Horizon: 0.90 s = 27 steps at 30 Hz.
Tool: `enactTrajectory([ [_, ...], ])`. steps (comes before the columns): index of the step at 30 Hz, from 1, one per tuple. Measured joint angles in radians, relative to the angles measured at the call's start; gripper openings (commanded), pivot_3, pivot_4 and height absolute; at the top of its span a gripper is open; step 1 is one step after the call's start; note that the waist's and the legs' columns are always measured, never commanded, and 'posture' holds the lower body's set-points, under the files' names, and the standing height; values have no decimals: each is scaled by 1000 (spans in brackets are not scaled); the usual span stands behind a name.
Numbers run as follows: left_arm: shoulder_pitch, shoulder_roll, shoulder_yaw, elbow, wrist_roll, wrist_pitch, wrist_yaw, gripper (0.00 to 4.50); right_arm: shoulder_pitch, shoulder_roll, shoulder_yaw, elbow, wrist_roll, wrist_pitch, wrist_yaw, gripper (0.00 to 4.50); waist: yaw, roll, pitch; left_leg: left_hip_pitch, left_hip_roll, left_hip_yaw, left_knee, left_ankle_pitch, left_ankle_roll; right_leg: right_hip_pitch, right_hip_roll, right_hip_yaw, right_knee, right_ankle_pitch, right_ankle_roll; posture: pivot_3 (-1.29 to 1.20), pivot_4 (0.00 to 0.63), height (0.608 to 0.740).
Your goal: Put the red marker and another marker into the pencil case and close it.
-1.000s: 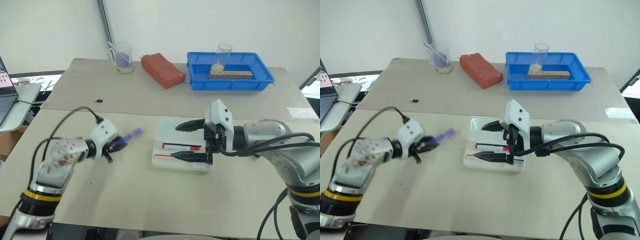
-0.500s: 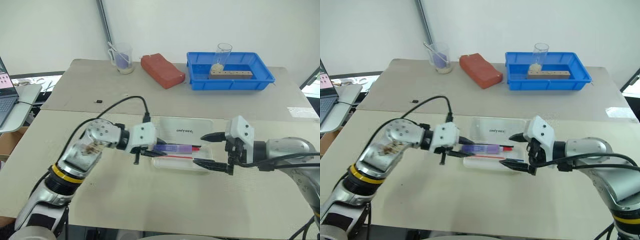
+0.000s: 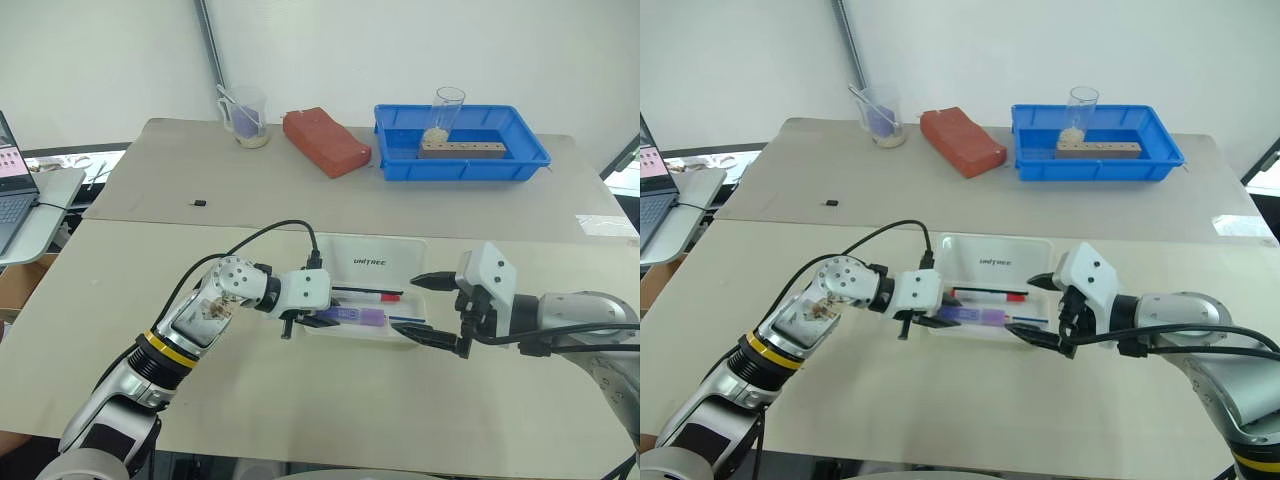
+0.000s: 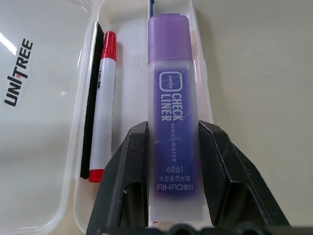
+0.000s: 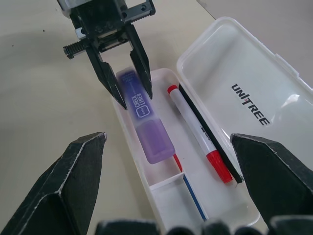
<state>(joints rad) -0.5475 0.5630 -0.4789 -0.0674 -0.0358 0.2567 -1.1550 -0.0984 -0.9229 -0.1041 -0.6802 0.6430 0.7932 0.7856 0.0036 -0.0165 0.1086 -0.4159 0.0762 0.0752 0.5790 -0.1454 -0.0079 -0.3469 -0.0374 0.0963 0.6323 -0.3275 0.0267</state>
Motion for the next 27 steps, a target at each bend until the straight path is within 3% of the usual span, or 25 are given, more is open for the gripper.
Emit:
enactTrajectory([
  [5, 1, -2, 0, 2, 6, -11, -1, 915, -2, 0, 0, 2, 0, 0, -1, 4500, 0, 0, 0, 0, 0, 0, 0, 0, 0, 0, 0, 0, 0, 0, 0, 0, 150, 740],
  [8, 5, -3, 0, 2, 8, -11, -1, 2395, -2, 0, 0, 2, 0, 0, -2, 4500, 0, 0, 0, 0, 0, -1, 0, 0, 0, 0, 0, 0, 0, 0, 0, 0, 150, 740],
  [13, 8, -10, 16, -15, -14, 10, -4, 4477, -1, 0, 0, 23, -8, -2, -1, 4500, 0, 0, 0, 0, 0, -1, 1, 0, 0, 1, 0, -1, 0, 0, 0, 0, 150, 740],
  [19, 4, -17, 78, -43, -77, 38, -4, 4477, 35, -12, -40, 100, -47, -31, 17, 4500, 3, 0, 0, 0, 0, -2, 2, 0, 0, 2, 0, -1, 0, 0, 0, 0, 150, 740],
  [23, -61, -19, 129, -58, -112, 24, -15, 4477, 80, -62, -106, 200, -104, -76, 45, 4500, 9, 1, 0, 0, -1, -3, 3, 0, 0, 3, 0, -2, 0, 0, 1, 0, 150, 740],
  [27, -113, -70, 194, -123, -234, 41, -36, 4477, 123, -138, -139, 363, -198, -136, 86, 4500, 7, 2, 1, 0, -1, -3, 8, -3, 4, 8, 0, -2, -2, -1, 3, 0, 150, 740],
])
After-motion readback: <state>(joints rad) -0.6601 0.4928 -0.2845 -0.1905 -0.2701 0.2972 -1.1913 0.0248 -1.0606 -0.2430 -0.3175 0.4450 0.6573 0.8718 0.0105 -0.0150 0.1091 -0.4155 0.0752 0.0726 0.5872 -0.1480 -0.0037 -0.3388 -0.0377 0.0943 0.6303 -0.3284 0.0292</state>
